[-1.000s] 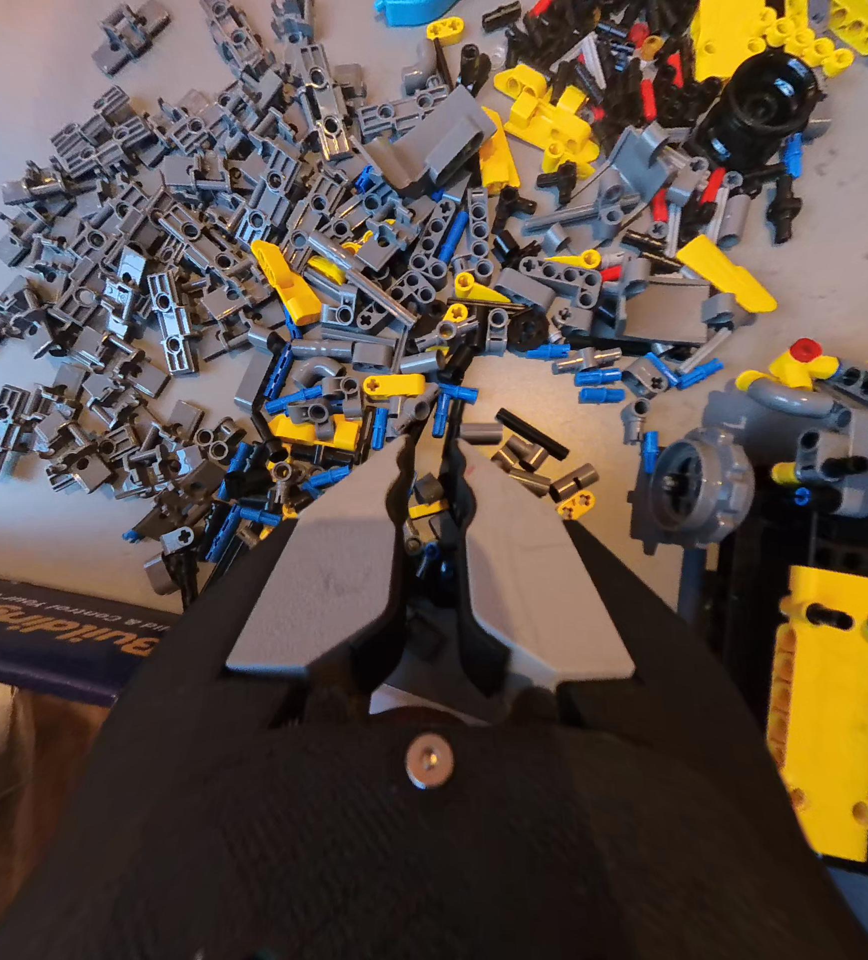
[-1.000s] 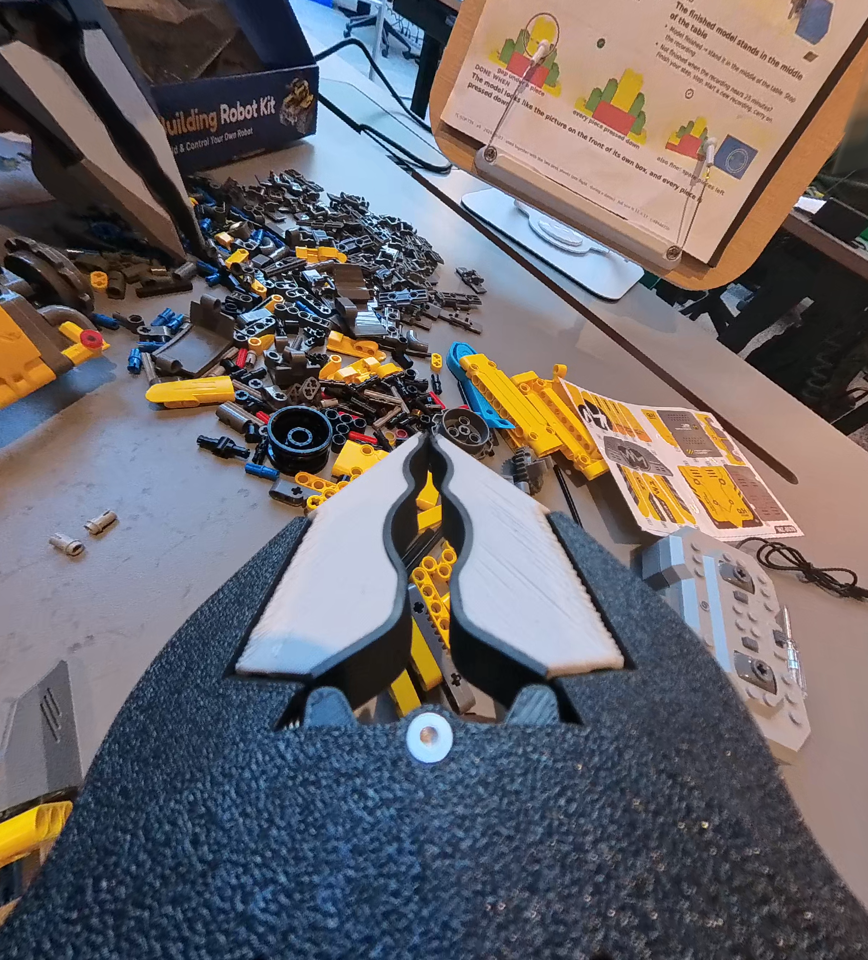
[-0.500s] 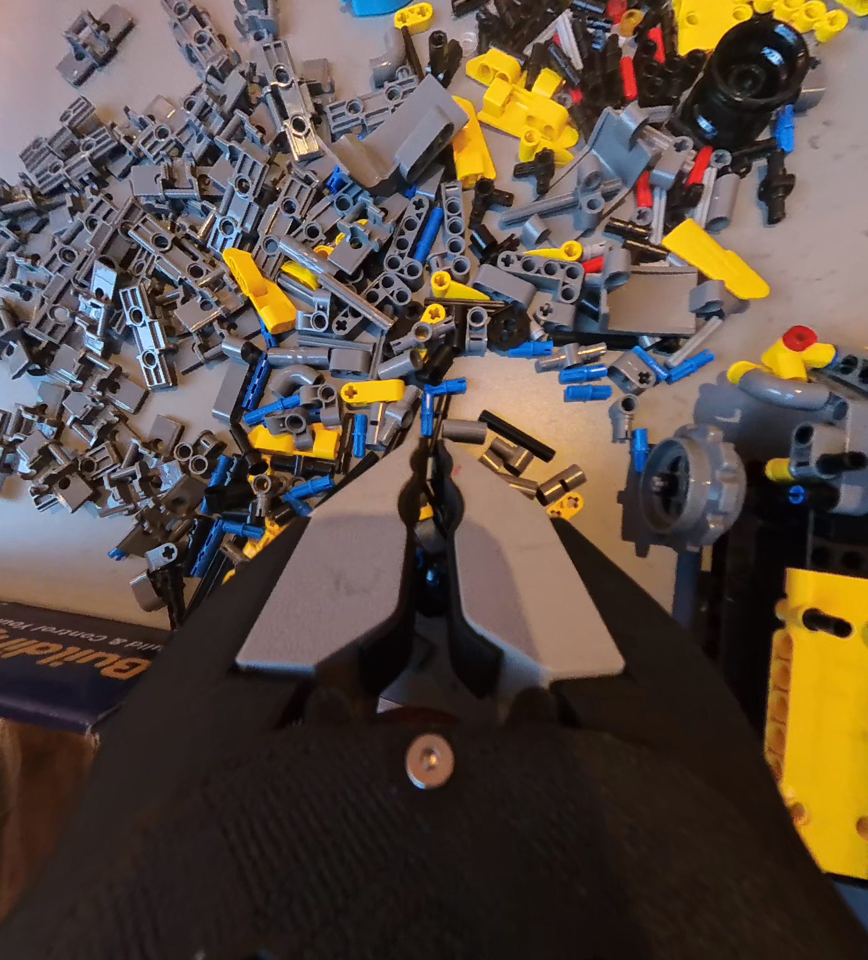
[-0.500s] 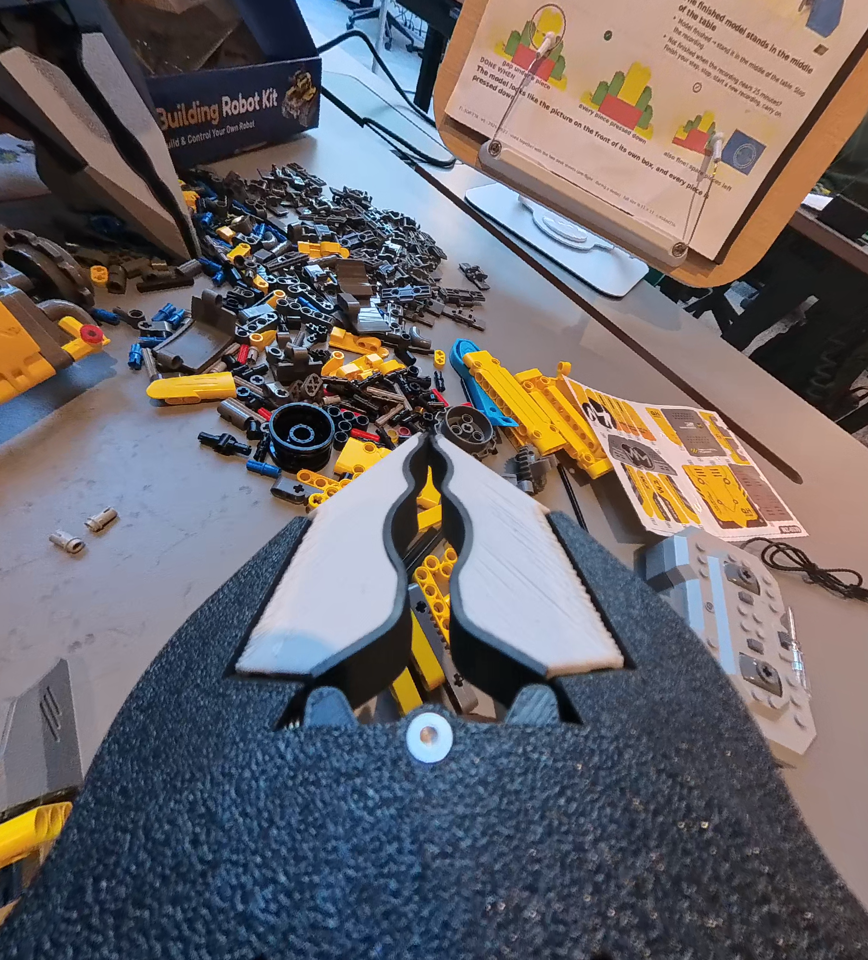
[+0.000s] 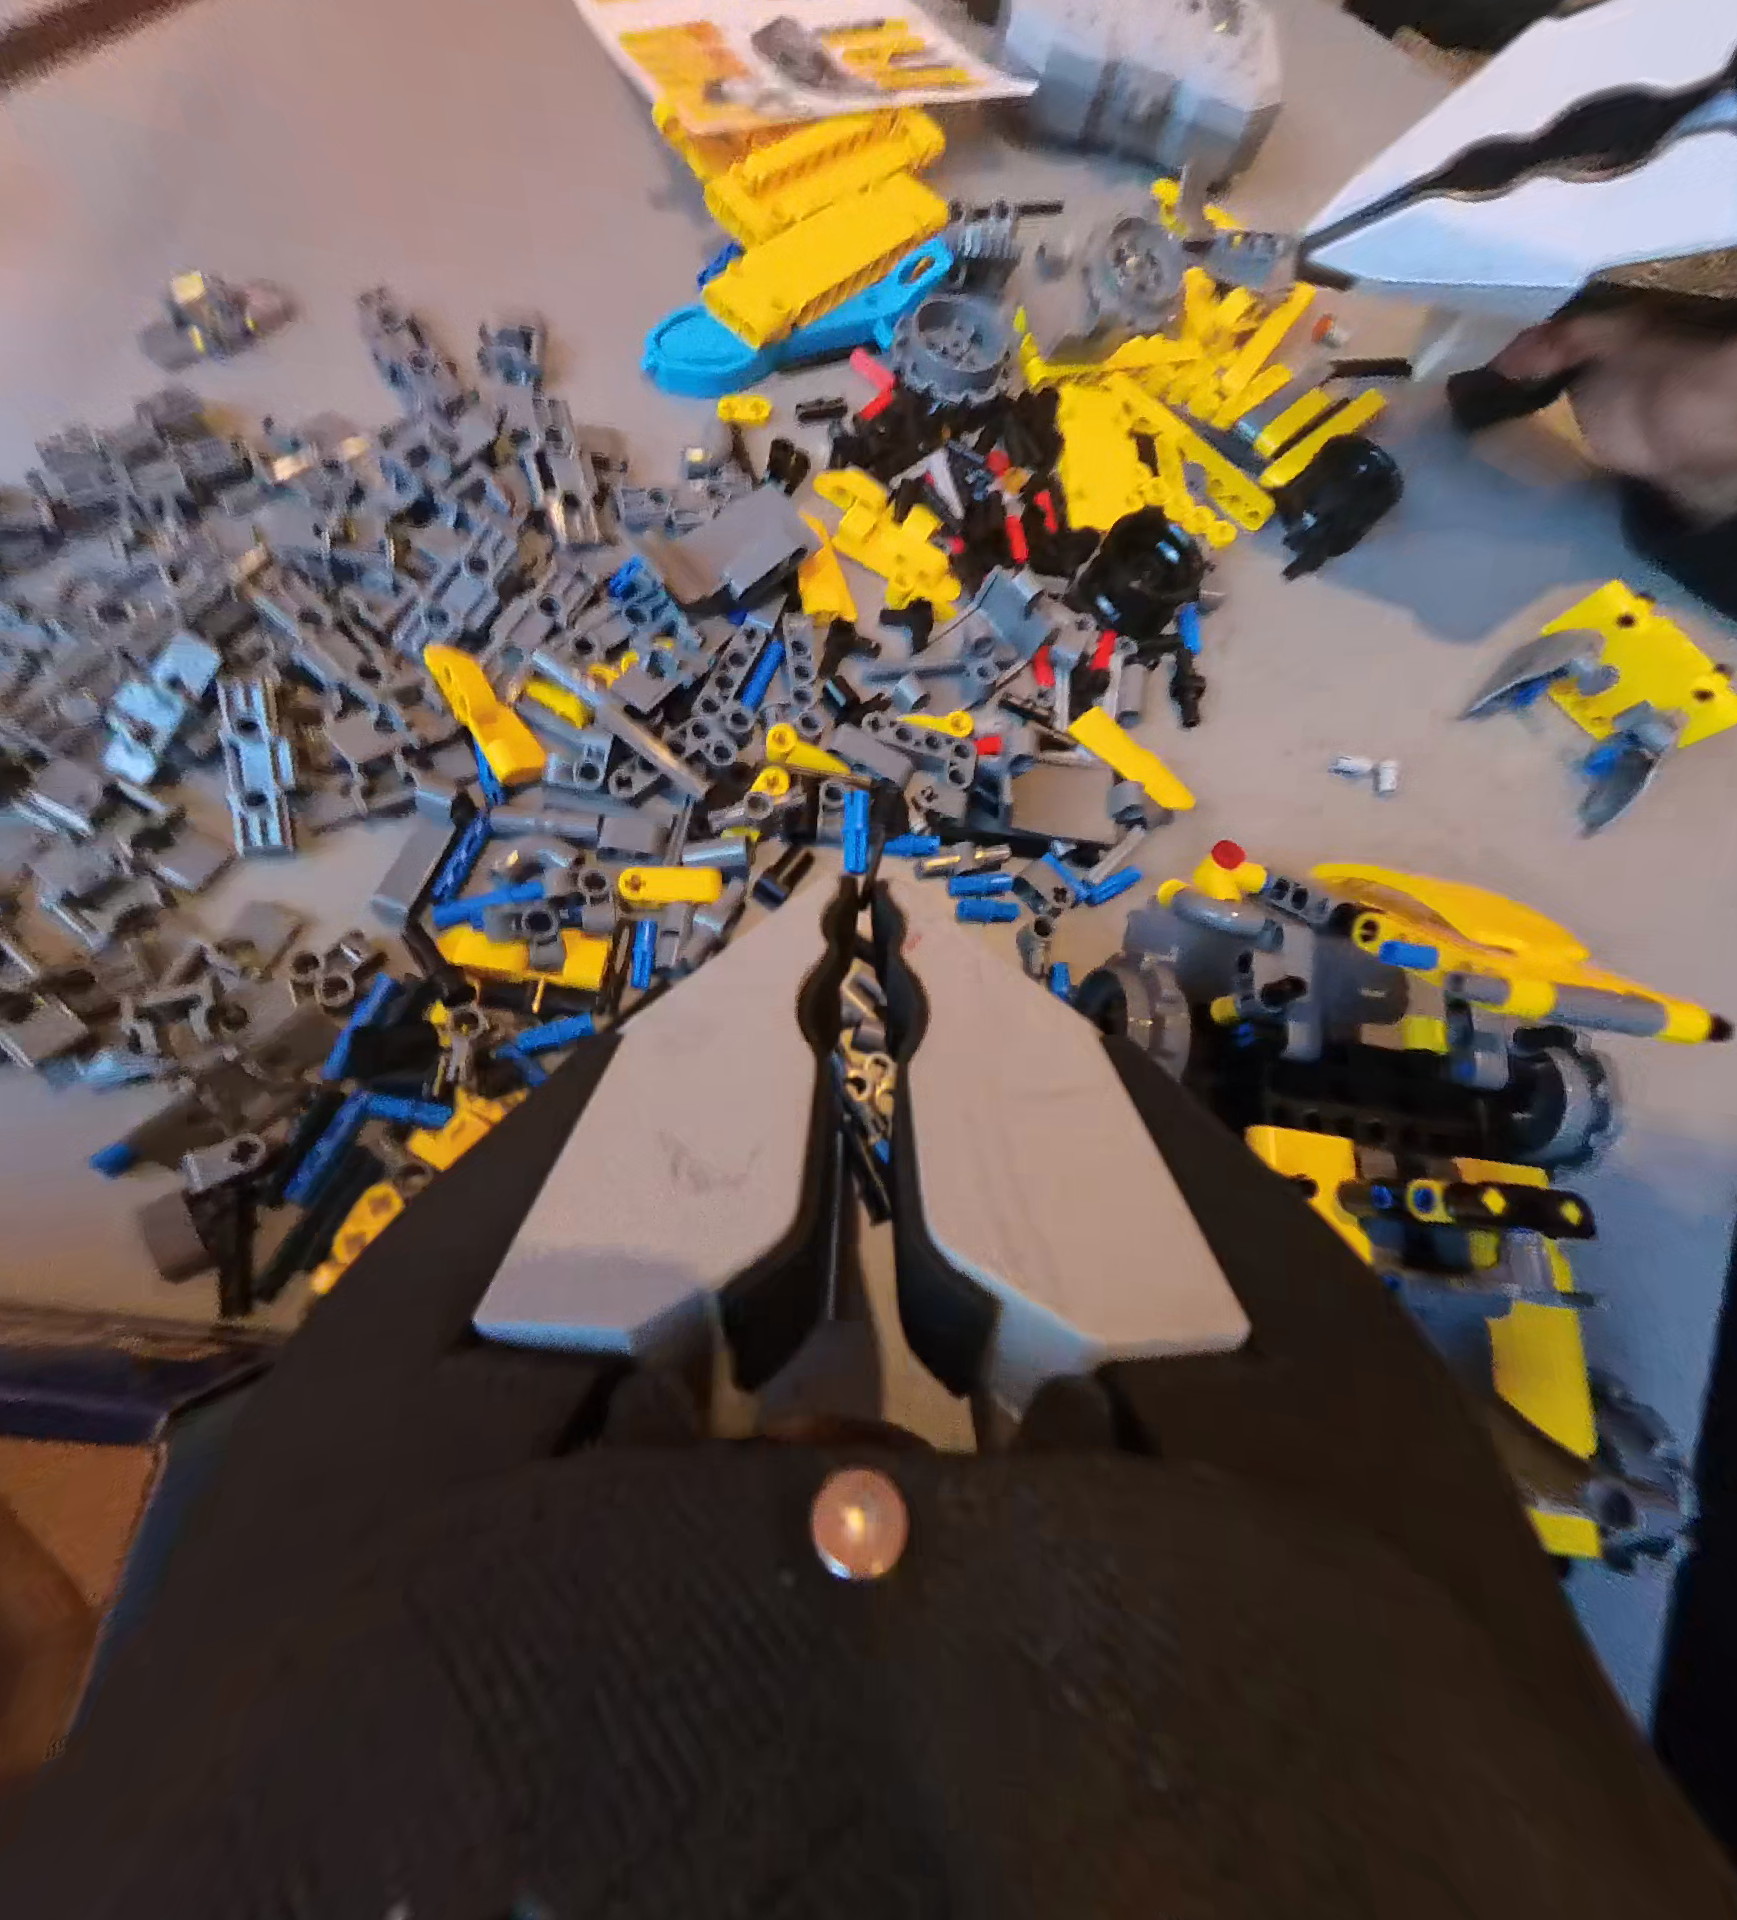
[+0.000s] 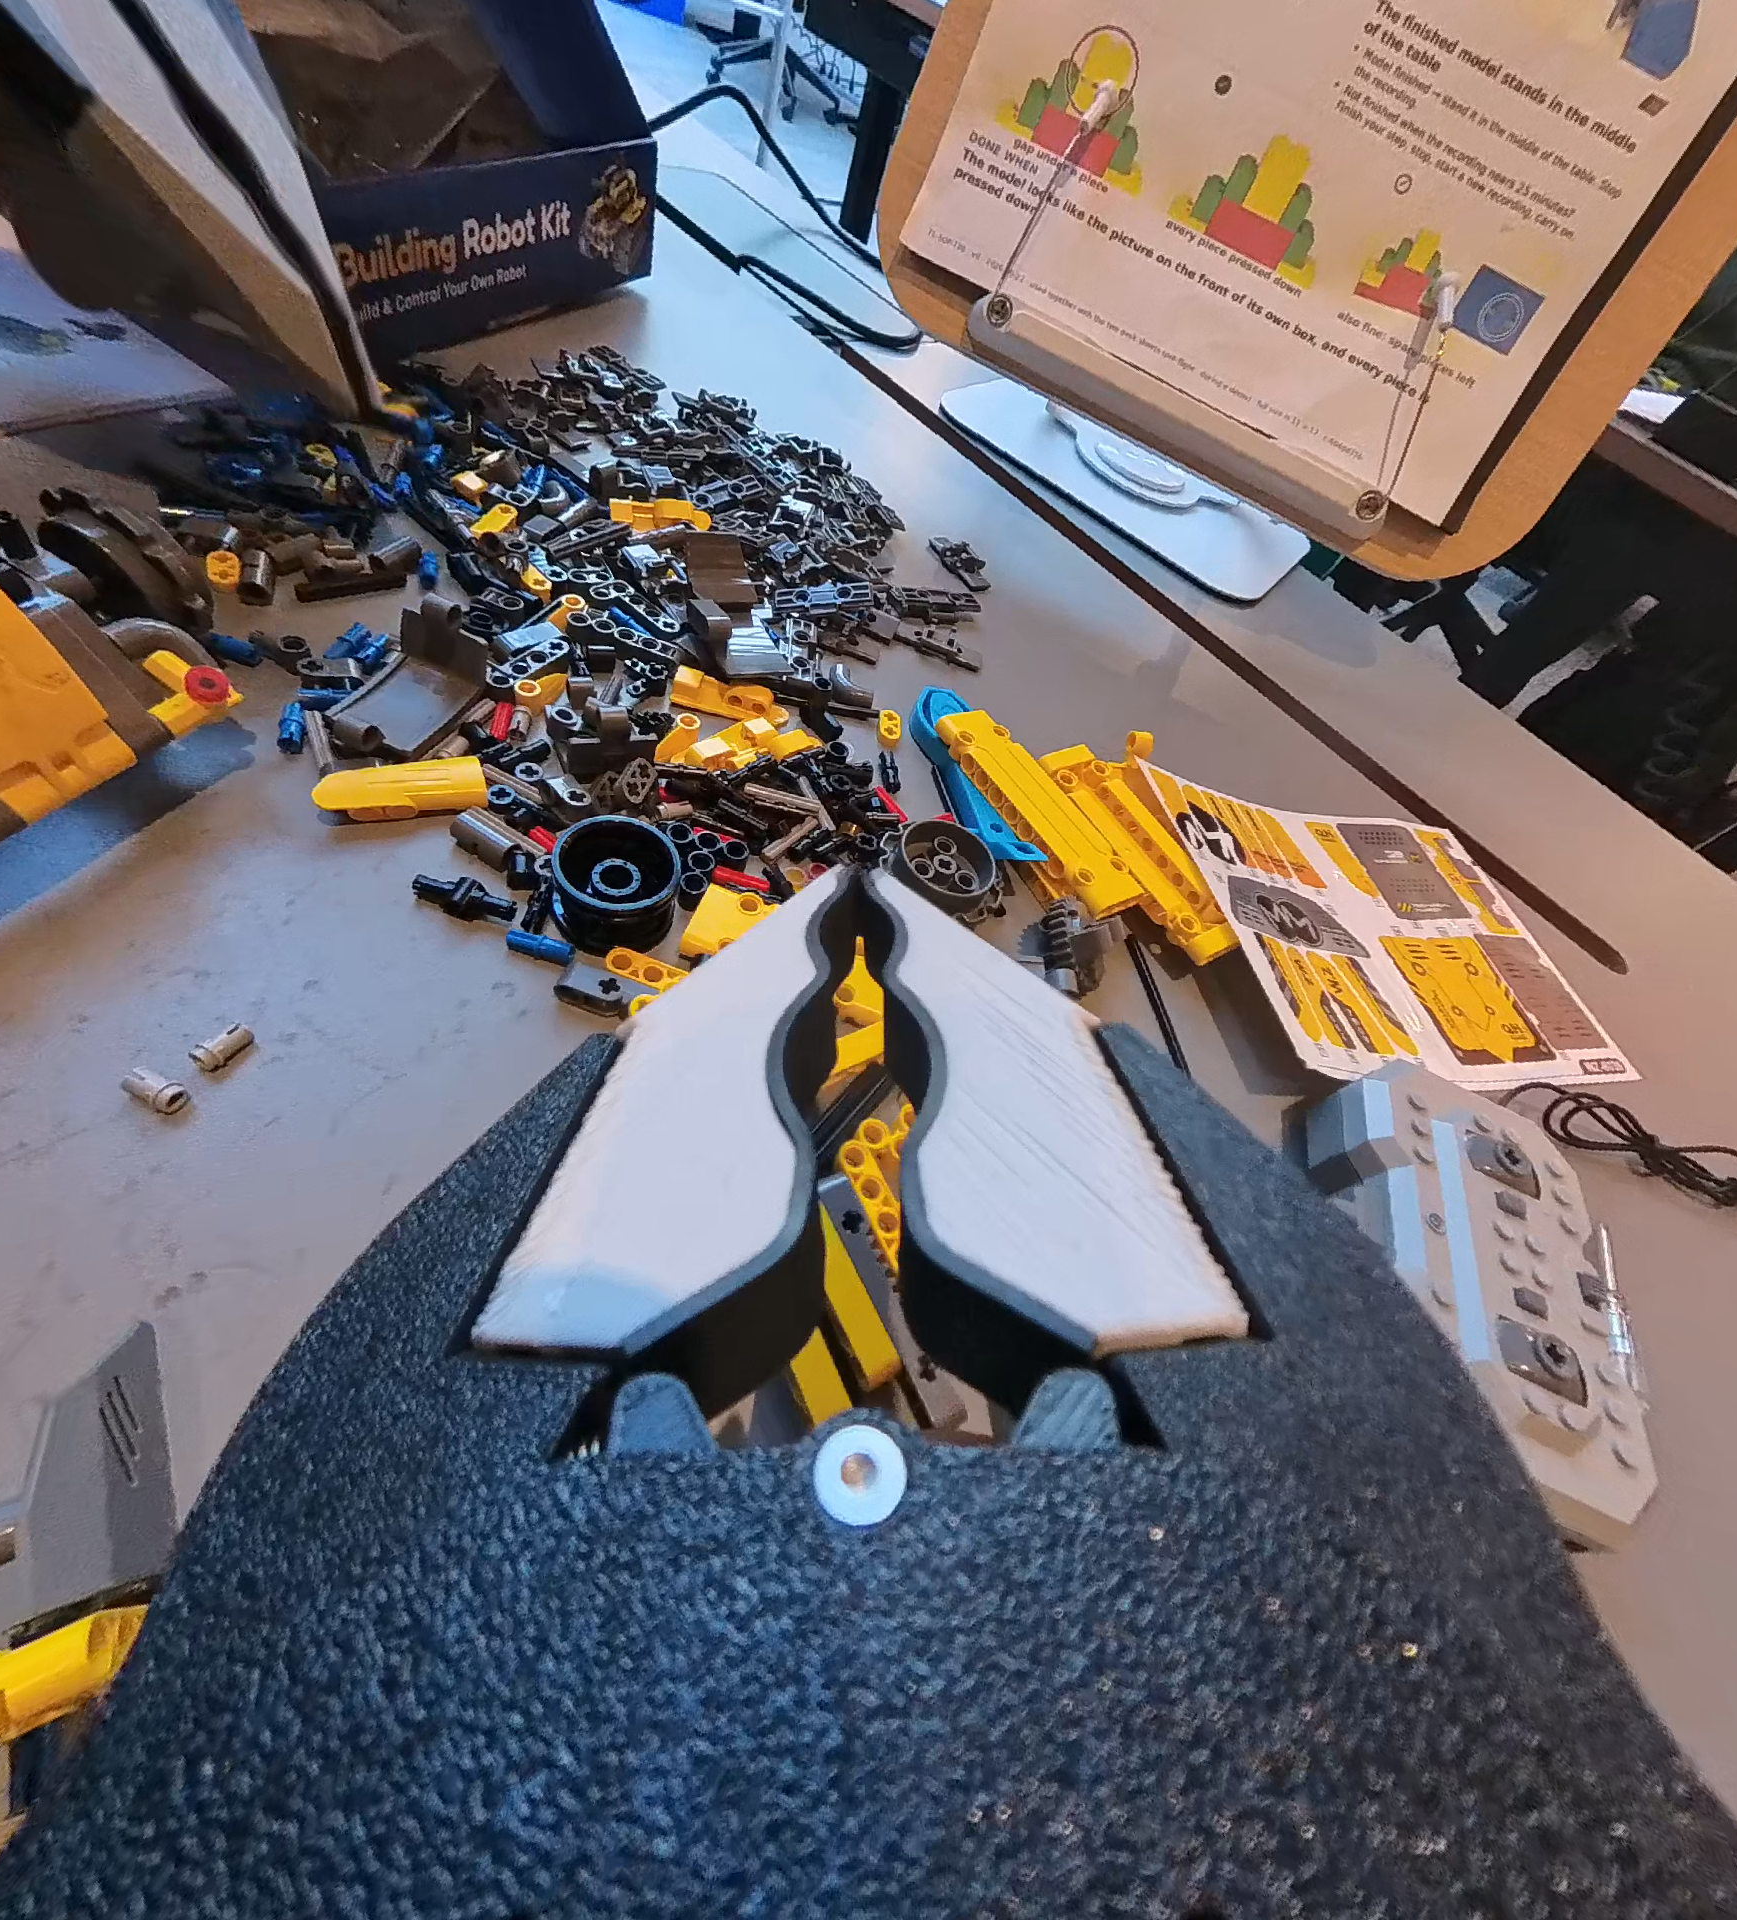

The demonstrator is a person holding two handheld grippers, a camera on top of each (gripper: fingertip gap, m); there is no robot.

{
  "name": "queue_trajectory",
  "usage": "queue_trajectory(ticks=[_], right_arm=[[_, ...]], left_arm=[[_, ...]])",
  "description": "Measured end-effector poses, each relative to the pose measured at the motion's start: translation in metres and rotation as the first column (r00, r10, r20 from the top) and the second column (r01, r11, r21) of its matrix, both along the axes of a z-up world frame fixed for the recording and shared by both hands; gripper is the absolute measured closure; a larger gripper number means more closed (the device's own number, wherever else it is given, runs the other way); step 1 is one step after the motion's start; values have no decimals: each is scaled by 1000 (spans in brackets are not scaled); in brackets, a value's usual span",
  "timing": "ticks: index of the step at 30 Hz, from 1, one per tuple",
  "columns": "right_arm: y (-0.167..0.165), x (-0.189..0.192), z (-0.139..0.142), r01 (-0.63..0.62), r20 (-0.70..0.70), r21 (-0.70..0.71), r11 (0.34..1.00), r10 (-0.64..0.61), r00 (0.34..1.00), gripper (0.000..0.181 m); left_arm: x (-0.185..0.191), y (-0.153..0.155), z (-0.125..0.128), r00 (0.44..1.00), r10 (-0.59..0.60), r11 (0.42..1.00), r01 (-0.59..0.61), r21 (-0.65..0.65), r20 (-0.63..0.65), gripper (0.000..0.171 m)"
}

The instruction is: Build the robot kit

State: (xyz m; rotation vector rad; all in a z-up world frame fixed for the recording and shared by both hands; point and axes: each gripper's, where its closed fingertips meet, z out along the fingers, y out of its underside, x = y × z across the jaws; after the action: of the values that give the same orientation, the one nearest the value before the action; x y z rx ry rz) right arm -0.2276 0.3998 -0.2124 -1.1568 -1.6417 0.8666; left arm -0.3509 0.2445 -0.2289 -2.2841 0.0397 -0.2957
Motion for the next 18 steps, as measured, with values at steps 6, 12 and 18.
queue_trajectory(ticks=[6,12,18], right_arm=[[1,0,1,9,-3,9,1000,-9,1000,181],[2,1,1,13,-2,11,1000,-13,1000,181],[2,0,0,8,2,13,1000,-8,1000,181]], left_arm=[[-11,-8,-47,998,57,976,-56,-210,-2,171],[-9,-9,-48,990,15,973,-47,-228,-143,171],[-14,-10,-36,986,37,980,-68,-188,-162,171]])
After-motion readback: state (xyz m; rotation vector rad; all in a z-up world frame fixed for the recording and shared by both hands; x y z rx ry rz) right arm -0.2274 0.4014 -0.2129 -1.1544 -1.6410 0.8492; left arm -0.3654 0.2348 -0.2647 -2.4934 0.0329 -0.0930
